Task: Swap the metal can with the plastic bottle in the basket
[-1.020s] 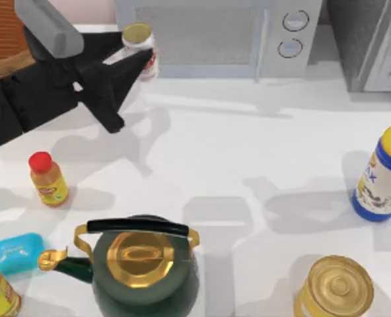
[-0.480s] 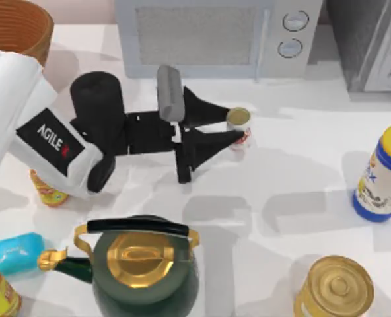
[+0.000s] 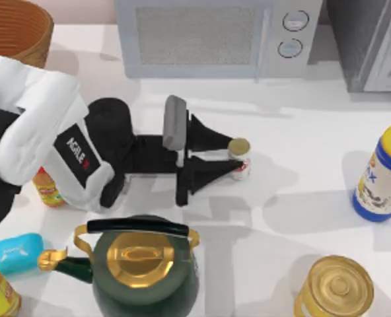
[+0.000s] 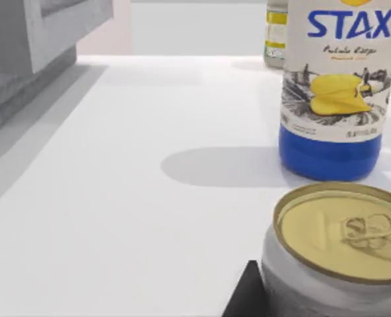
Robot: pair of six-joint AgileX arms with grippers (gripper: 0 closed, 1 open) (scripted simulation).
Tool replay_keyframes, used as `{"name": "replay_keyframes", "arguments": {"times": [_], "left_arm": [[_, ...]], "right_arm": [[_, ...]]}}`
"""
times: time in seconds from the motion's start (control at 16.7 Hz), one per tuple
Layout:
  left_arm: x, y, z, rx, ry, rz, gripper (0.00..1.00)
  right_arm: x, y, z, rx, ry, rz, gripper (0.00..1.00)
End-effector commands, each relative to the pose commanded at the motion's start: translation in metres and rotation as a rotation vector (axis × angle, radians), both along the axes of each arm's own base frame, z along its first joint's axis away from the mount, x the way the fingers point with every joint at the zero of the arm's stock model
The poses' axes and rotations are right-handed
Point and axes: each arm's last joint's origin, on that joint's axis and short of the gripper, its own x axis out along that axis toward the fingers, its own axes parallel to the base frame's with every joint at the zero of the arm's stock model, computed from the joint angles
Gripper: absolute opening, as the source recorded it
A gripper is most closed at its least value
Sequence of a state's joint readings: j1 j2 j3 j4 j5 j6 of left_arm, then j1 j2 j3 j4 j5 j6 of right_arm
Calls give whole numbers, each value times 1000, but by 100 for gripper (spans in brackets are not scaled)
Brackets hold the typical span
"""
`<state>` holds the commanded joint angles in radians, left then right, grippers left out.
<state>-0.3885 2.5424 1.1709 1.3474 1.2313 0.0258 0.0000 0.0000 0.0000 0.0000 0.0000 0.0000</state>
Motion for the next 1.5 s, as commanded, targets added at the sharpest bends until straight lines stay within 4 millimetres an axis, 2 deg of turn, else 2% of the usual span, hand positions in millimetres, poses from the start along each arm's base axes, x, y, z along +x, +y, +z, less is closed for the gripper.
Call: {"name": "replay_keyframes", "arguments": {"times": [0.18, 0.96, 1.5], "left_arm": [[0, 0, 0, 0, 0, 0, 0], [0, 0, 0, 0, 0, 0, 98], [0, -1, 0, 0, 0, -2, 100]], "right_arm": [[0, 0, 0, 0, 0, 0, 100], [0, 0, 0, 0, 0, 0, 100], [0, 0, 0, 0, 0, 0, 100]]}}
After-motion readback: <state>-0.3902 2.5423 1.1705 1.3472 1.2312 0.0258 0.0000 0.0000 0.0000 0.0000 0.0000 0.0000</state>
